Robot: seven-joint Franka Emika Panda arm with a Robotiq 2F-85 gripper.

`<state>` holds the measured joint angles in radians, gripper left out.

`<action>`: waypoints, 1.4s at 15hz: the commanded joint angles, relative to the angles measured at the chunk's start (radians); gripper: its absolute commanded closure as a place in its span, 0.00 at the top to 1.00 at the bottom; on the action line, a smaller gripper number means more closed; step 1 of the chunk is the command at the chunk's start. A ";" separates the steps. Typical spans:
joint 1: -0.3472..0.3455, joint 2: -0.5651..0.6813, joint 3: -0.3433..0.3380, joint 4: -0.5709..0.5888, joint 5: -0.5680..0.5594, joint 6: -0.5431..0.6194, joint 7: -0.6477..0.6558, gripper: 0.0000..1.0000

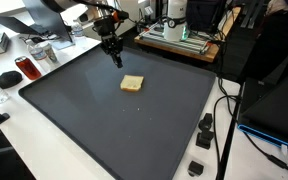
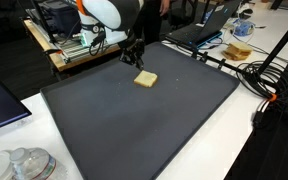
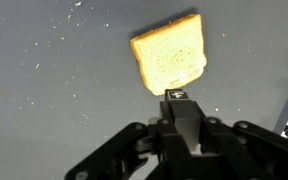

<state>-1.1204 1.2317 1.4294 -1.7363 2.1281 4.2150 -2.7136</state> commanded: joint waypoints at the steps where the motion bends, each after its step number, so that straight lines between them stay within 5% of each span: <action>1: -0.084 0.026 0.060 -0.087 -0.049 0.027 -0.033 0.06; 9: -0.230 0.037 0.162 -0.317 -0.191 -0.033 -0.028 0.06; 15: -0.304 0.014 0.174 -0.447 -0.255 -0.154 -0.015 0.06; 17: -0.325 -0.074 0.139 -0.482 -0.226 -0.282 -0.025 0.06; 18: -0.332 -0.015 0.162 -0.501 -0.275 -0.255 -0.001 0.06; 21: -0.344 -0.115 0.125 -0.533 -0.231 -0.375 -0.020 0.06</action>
<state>-1.4349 1.2032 1.5714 -2.2144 1.8936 3.9318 -2.7141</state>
